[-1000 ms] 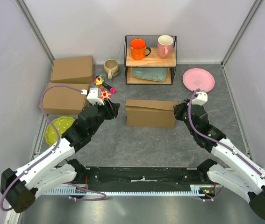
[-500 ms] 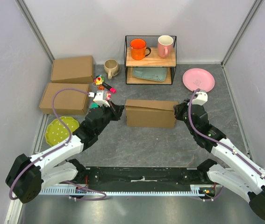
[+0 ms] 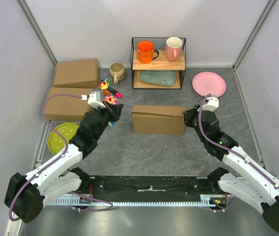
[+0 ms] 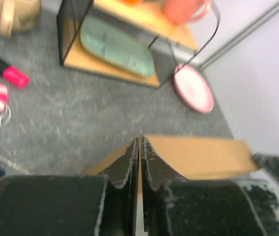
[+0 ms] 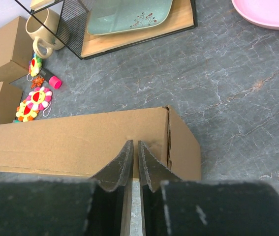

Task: Fold the paper box

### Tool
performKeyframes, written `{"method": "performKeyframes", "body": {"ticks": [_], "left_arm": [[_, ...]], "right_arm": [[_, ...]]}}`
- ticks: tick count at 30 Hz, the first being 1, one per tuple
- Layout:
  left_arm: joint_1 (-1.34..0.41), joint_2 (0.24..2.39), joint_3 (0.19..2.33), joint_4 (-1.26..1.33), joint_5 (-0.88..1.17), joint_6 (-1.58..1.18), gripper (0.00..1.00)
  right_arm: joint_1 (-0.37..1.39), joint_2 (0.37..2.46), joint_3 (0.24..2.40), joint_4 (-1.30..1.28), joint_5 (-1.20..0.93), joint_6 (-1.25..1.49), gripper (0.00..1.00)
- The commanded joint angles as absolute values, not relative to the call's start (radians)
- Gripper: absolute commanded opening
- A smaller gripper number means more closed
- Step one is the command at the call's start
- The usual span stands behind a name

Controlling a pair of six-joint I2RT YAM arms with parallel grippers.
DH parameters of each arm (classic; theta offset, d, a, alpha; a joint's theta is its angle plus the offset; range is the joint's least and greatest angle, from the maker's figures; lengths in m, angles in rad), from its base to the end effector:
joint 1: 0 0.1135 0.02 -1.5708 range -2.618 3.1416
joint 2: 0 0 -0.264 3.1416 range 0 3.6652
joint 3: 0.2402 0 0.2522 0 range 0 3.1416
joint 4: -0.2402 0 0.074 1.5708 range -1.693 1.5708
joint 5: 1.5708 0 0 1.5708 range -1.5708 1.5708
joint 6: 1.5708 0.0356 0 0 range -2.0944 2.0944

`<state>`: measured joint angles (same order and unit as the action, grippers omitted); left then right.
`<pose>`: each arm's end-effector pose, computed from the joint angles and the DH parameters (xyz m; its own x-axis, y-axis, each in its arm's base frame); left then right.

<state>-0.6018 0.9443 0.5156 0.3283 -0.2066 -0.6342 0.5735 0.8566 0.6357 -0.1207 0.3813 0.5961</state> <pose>0.1865 -0.1192 0.2692 -0.2952 -0.5008 -0.8137 0.2619 0.7766 -0.5730 0.1753 0.0974 0.2820 -0.3502 0.3941 -0.8497 -0.0150 0.9047 0.4258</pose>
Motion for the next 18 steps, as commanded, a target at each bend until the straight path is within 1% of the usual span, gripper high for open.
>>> {"method": "performKeyframes", "body": {"ticks": [1, 5, 6, 9, 14, 18], "left_arm": [[-0.534, 0.956, 0.681, 0.373, -0.126, -0.632, 0.12], [-0.529, 1.034, 0.723, 0.457, 0.009, -0.690, 0.13], [-0.529, 1.066, 0.723, 0.469, 0.068, -0.704, 0.13], [-0.531, 1.130, 0.681, 0.497, 0.132, -0.752, 0.12], [-0.529, 1.198, 0.500, 0.566, 0.156, -0.830, 0.11], [-0.528, 1.192, 0.449, 0.609, 0.153, -0.853, 0.09]], "right_arm": [[0.577, 0.877, 0.592, -0.238, 0.339, 0.598, 0.14], [0.577, 0.876, 0.586, -0.236, 0.338, 0.603, 0.13], [0.577, 0.877, 0.584, -0.235, 0.337, 0.606, 0.13], [0.578, 0.879, 0.578, -0.229, 0.330, 0.606, 0.13], [0.577, 0.879, 0.574, -0.229, 0.327, 0.606, 0.12], [0.577, 0.870, 0.578, -0.233, 0.334, 0.604, 0.12]]}}
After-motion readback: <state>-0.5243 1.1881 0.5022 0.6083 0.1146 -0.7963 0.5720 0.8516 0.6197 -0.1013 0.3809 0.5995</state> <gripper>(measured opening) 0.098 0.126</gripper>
